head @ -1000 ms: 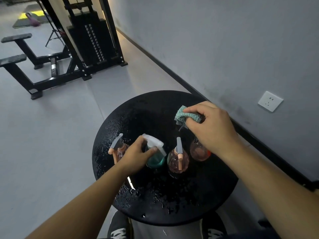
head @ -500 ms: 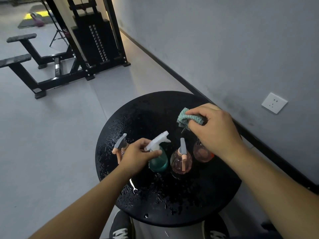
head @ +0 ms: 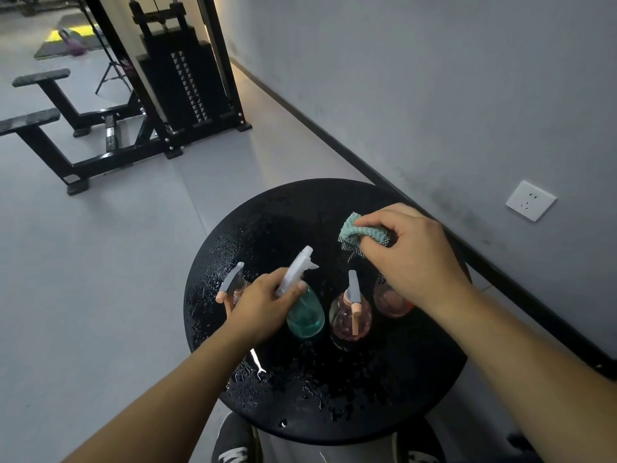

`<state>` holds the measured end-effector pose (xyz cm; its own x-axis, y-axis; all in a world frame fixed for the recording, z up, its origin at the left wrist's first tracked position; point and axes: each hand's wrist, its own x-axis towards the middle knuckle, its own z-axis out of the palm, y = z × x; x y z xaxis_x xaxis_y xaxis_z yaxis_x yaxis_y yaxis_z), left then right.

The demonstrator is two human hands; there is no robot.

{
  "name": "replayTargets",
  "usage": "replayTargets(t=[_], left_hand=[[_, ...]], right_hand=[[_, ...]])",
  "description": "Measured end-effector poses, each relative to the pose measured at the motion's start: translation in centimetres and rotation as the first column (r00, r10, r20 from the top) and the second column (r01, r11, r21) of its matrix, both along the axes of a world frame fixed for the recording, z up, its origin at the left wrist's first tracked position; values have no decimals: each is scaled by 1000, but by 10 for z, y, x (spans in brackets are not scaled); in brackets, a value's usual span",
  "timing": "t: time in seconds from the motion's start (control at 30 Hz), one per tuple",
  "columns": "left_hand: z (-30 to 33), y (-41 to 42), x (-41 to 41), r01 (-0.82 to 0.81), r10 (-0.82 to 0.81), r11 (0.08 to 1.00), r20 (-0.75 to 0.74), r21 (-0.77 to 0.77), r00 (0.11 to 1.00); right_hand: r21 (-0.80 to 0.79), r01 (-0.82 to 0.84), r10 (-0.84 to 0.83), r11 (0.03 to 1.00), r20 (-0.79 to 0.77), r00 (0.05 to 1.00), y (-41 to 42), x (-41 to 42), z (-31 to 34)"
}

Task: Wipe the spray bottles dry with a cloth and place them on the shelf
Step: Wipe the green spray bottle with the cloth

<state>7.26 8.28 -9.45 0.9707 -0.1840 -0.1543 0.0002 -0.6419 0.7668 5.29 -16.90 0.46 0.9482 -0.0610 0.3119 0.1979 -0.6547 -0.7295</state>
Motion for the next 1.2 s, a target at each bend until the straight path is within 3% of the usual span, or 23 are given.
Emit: replayTargets(t=[0.13, 0.27, 0.4, 0.57, 0.73, 1.07, 1.2], left_hand=[[22, 2, 7, -99, 99, 995, 27, -19, 995], [54, 5, 6, -173, 177, 972, 7, -162, 984], [82, 13, 4, -297, 256, 827, -152, -477, 955], [98, 19, 5, -354, 264, 685, -235, -637, 935], [106, 13, 4, -355, 256, 614, -247, -705, 934], [105, 2, -1, -323, 258, 625, -202, -710, 945], [104, -4, -4, -284, 227, 652, -177, -703, 958]], right_hand=[[8, 6, -6, 1000, 9, 1000, -1, 1, 1], [16, 15, -15, 1000, 17, 1000, -2, 1, 4], [32, 13, -13, 999, 25, 1000, 0, 1, 7], [65, 21, -23, 998, 34, 999, 5, 3, 12], [94, 16, -20, 995, 46, 999, 17, 6, 14], [162, -41, 34, 986, 49, 998, 50, 14, 17], [116, -113, 109, 987, 37, 993, 66, 13, 14]])
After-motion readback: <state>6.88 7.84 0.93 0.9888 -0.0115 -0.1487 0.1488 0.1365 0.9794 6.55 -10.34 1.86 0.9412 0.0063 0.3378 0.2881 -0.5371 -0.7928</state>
